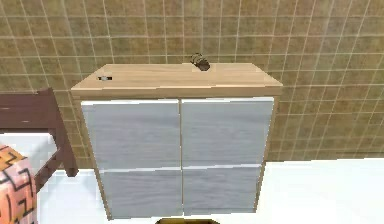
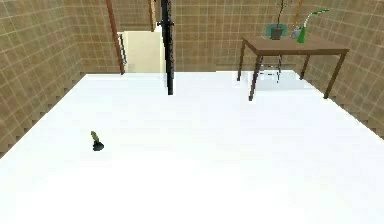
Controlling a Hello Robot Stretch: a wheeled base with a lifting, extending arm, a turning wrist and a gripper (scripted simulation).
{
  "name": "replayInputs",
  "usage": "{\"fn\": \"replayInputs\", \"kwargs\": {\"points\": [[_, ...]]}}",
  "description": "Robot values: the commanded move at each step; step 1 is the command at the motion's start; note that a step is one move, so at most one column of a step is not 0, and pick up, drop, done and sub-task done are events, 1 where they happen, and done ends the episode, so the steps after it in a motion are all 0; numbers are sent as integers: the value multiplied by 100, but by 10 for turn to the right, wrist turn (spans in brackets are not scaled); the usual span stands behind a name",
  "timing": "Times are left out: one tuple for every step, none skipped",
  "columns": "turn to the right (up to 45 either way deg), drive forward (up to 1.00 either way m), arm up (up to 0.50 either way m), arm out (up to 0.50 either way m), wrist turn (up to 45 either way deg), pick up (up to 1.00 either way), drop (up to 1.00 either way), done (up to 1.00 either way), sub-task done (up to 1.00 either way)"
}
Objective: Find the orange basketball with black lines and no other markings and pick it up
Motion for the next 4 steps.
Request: {"fn": "replayInputs", "kwargs": {"points": [[120, 0, 0, 0, 0, 0, 0, 0, 0], [0, 40, 0, 0, 0, 0, 0, 0, 0], [450, 0, 0, 0, 0, 0, 0, 0, 0], [330, 0, 0, 0, 0, 0, 0, 0, 0]]}}
